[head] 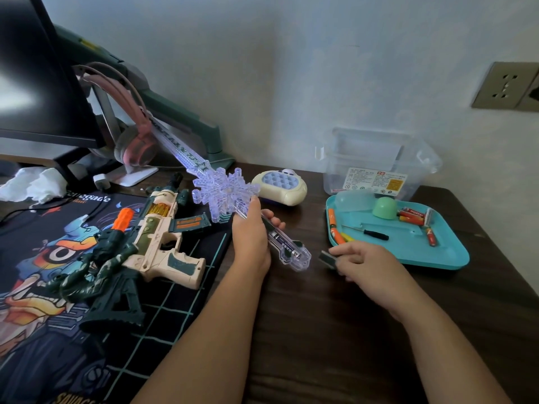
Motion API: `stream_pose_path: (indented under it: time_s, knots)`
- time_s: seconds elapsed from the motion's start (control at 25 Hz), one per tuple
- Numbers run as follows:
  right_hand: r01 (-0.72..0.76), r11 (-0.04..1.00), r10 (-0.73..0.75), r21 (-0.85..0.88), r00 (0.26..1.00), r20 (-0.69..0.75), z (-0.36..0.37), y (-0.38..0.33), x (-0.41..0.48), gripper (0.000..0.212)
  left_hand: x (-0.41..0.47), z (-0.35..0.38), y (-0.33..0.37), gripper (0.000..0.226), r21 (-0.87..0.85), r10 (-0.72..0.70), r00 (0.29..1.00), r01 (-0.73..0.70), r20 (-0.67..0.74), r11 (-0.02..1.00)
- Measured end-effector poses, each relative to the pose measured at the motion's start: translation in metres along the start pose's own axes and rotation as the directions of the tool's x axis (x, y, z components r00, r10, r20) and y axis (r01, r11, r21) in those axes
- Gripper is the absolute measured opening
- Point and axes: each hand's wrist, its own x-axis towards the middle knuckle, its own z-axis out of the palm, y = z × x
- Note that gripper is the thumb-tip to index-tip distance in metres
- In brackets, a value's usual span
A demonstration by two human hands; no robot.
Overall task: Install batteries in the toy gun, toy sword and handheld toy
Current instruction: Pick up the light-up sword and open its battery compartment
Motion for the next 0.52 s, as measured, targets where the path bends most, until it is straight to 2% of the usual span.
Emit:
stream_pose_path:
  time_s: [0.08, 0.12, 0.16, 0.24, 0.36, 0.52]
  knots:
    - [0.170, 0.955, -0.223, -0.242, 0.952, -0.210, 0.009, -0.008, -0.001, 0.021, 0.000, 0.000, -0.001, 0.018, 0.023, 0.002, 1.000, -0.002, -0.008, 1.000]
    - [0.280, 0.909, -0.357, -0.308, 0.905, -0.230, 0.012, -0.015, -0.001, 0.020, 0.000, 0.000, -0.001, 0.019, 0.030, 0.005, 1.000, -0.004, -0.012, 1.000]
    - [0.384, 0.854, -0.466, -0.350, 0.865, -0.188, 0.014, -0.022, 0.000, 0.018, 0.000, 0.000, -0.001, 0.019, 0.036, 0.006, 1.000, -0.005, -0.017, 0.999]
    - [0.516, 0.741, -0.571, -0.429, 0.821, 0.000, 0.018, -0.036, 0.007, 0.017, 0.001, -0.001, 0.001, 0.014, 0.064, 0.008, 1.000, -0.006, -0.030, 0.998]
    - [0.589, 0.546, -0.565, -0.595, 0.784, 0.257, 0.021, -0.052, 0.021, 0.022, 0.002, -0.002, 0.006, 0.009, 0.101, 0.011, 0.999, -0.006, -0.052, 0.995]
    - [0.657, 0.259, -0.563, -0.708, 0.698, 0.442, 0.025, -0.062, 0.033, 0.025, 0.007, -0.006, 0.009, 0.020, 0.123, -0.021, 0.996, 0.031, -0.086, 0.992]
